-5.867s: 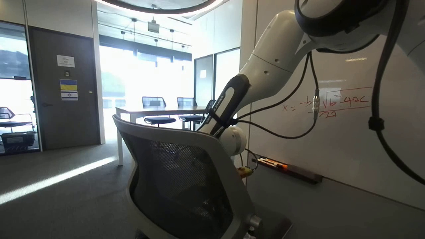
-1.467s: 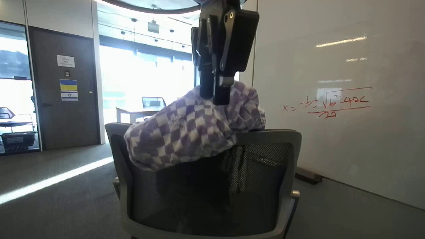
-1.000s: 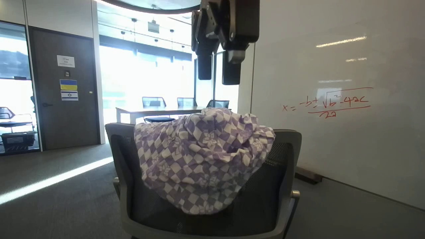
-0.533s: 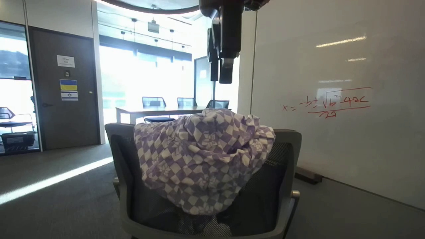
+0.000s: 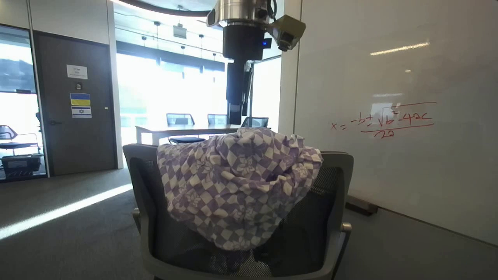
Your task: Put the shirts on the top part of the chair
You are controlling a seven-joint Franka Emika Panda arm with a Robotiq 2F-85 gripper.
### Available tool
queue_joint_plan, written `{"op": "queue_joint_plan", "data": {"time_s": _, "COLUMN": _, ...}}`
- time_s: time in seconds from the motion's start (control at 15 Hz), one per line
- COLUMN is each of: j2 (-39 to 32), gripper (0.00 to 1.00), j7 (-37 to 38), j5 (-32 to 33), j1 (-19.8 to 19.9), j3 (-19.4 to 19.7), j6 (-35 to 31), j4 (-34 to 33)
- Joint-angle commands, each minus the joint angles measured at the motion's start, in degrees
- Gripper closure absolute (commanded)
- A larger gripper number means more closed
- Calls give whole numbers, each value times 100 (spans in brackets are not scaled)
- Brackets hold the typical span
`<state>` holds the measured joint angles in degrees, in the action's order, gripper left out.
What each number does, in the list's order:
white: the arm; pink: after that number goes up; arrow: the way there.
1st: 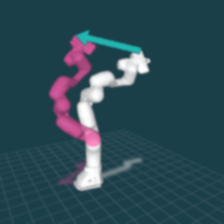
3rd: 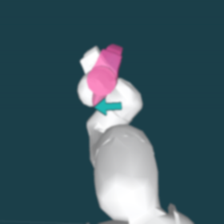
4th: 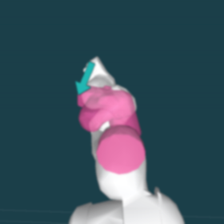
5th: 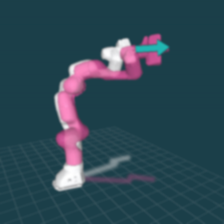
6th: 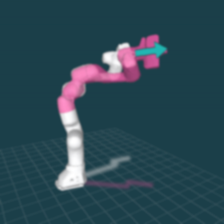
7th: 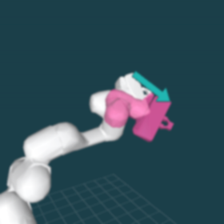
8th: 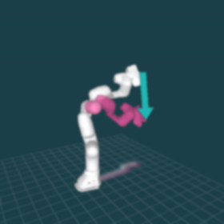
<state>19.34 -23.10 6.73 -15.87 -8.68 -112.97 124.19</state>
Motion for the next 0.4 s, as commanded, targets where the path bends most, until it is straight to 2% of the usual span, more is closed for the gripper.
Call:
{"op": "queue_joint_plan", "data": {"time_s": 0.0, "j2": -200, "gripper": 0, "j7": 586, "j5": 204, "j1": 207, "j3": -116, "j6": 74, "j4": -258}}
{"op": "queue_joint_plan", "data": {"time_s": 0.27, "j2": -291, "gripper": 0, "j7": 989, "j5": 394, "j1": 317, "j3": -182, "j6": 759, "j4": -401}}
{"op": "queue_joint_plan", "data": {"time_s": 0.33, "j2": -175, "gripper": 0, "j7": 701, "j5": 207, "j1": 238, "j3": -84, "j6": 408, "j4": -139}}
